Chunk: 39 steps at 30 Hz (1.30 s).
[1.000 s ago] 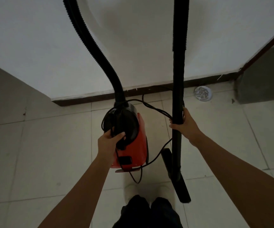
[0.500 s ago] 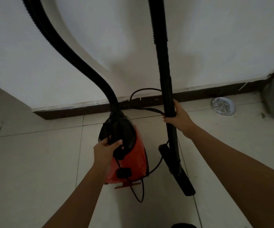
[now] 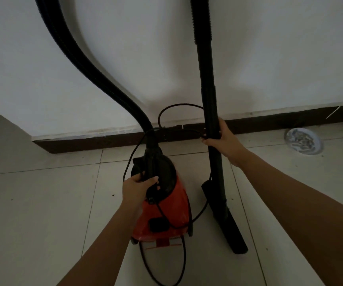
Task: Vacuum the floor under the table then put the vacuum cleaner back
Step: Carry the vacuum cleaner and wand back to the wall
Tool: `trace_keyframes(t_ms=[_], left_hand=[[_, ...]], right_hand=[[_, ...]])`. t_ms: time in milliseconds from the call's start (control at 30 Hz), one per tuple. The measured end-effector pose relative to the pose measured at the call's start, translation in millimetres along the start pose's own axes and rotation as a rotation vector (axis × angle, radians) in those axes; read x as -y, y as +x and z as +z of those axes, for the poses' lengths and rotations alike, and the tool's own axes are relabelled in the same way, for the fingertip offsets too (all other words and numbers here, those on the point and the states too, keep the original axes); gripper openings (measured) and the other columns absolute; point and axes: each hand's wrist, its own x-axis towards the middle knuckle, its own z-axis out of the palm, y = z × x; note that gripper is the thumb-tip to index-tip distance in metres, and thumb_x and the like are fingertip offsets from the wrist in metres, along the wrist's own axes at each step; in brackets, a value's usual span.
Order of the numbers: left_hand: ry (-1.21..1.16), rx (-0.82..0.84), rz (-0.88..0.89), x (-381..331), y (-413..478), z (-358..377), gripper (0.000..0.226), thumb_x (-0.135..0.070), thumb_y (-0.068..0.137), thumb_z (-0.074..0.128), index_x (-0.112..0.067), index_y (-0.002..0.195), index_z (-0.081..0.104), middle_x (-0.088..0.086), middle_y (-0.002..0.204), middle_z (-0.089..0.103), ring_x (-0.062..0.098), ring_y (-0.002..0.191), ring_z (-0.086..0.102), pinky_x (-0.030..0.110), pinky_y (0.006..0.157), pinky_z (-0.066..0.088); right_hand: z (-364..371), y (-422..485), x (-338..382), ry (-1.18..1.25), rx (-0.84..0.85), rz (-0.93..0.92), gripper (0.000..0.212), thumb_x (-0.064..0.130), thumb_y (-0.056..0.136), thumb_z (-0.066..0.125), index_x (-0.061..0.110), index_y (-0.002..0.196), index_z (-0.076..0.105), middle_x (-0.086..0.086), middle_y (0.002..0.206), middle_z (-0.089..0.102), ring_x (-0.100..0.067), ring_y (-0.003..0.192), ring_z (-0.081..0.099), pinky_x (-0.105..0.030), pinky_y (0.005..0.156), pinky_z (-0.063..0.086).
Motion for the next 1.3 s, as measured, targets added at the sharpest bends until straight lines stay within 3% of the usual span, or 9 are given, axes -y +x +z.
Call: trace_keyframes(t_ms=[233,400,567,667,767,867,1067,1167,1300], left_hand=[[0.034,0.018,0.058,0,11,15,0.013,0.000,0.083,0.066,-0.012,0.089,0.068,0.008,0.083,0.070,0.020,0.071,0.067,0.019,0.057,0.057],[0.048,0.008,0.059,2,11,15,0.012,-0.002,0.084,0.066,-0.011,0.091,0.068,0.008,0.084,0.070,0.020,0.072,0.067,0.021,0.059,0.057],[0.058,-0.001,0.048,3,9,16,0.018,-0.003,0.085,0.065,-0.006,0.102,0.067,0.009,0.086,0.069,0.020,0.074,0.067,0.027,0.068,0.055],[0.072,0.007,0.055,1,9,17,0.025,-0.003,0.085,0.064,-0.002,0.110,0.065,0.008,0.086,0.069,0.019,0.075,0.067,0.026,0.067,0.055],[0.077,0.004,0.066,2,8,17,0.026,-0.003,0.086,0.063,-0.002,0.112,0.064,0.007,0.086,0.069,0.017,0.074,0.066,0.019,0.062,0.056],[0.076,0.010,0.064,3,9,16,0.028,-0.004,0.086,0.063,-0.001,0.114,0.063,0.009,0.088,0.069,0.019,0.077,0.066,0.026,0.071,0.055],[0.109,0.007,0.091,4,8,16,0.028,-0.005,0.087,0.063,-0.003,0.115,0.064,0.007,0.090,0.069,0.018,0.081,0.066,0.023,0.069,0.053],[0.120,0.005,0.101,4,7,16,0.033,-0.006,0.087,0.063,-0.003,0.119,0.062,0.013,0.103,0.069,0.023,0.094,0.065,0.022,0.072,0.050],[0.149,0.008,0.106,2,8,16,0.035,-0.007,0.086,0.064,-0.003,0.120,0.061,0.013,0.107,0.068,0.019,0.090,0.062,0.019,0.069,0.048]], right_hand=[[0,8,-11,-0.053,-0.007,-0.035,0.078,0.008,0.084,0.066,0.024,0.145,0.020,-0.007,0.128,0.051,-0.018,0.116,0.050,-0.031,0.093,0.041],[-2,6,-10,-0.129,-0.048,0.007,0.063,0.016,0.085,0.066,0.012,0.136,0.030,-0.008,0.121,0.052,-0.016,0.103,0.051,-0.028,0.082,0.043],[-2,-1,-10,-0.117,-0.090,-0.016,0.056,0.019,0.080,0.072,0.011,0.128,0.044,-0.004,0.118,0.056,-0.013,0.104,0.052,-0.025,0.084,0.044],[-3,-6,-6,-0.136,-0.109,-0.034,0.054,0.020,0.078,0.075,0.012,0.125,0.050,0.003,0.108,0.054,-0.010,0.099,0.052,-0.016,0.075,0.043],[-2,-9,-6,-0.141,-0.139,-0.025,0.057,0.021,0.076,0.076,0.012,0.126,0.050,0.003,0.107,0.053,-0.011,0.100,0.052,-0.022,0.080,0.045],[-1,-13,-7,-0.154,-0.181,-0.033,0.064,0.021,0.073,0.078,0.013,0.129,0.047,0.003,0.109,0.054,-0.013,0.101,0.053,-0.028,0.087,0.047],[2,-21,-5,-0.162,-0.245,-0.034,0.060,0.021,0.072,0.079,0.008,0.120,0.046,-0.004,0.111,0.057,-0.013,0.095,0.055,-0.020,0.076,0.045],[2,-21,-3,-0.169,-0.212,-0.039,0.056,0.019,0.073,0.078,0.007,0.119,0.047,-0.007,0.116,0.060,-0.014,0.100,0.057,-0.023,0.081,0.047],[-2,-18,1,-0.171,-0.176,-0.047,0.052,0.015,0.076,0.076,0.006,0.119,0.049,-0.010,0.120,0.060,-0.021,0.109,0.058,-0.028,0.089,0.049]])
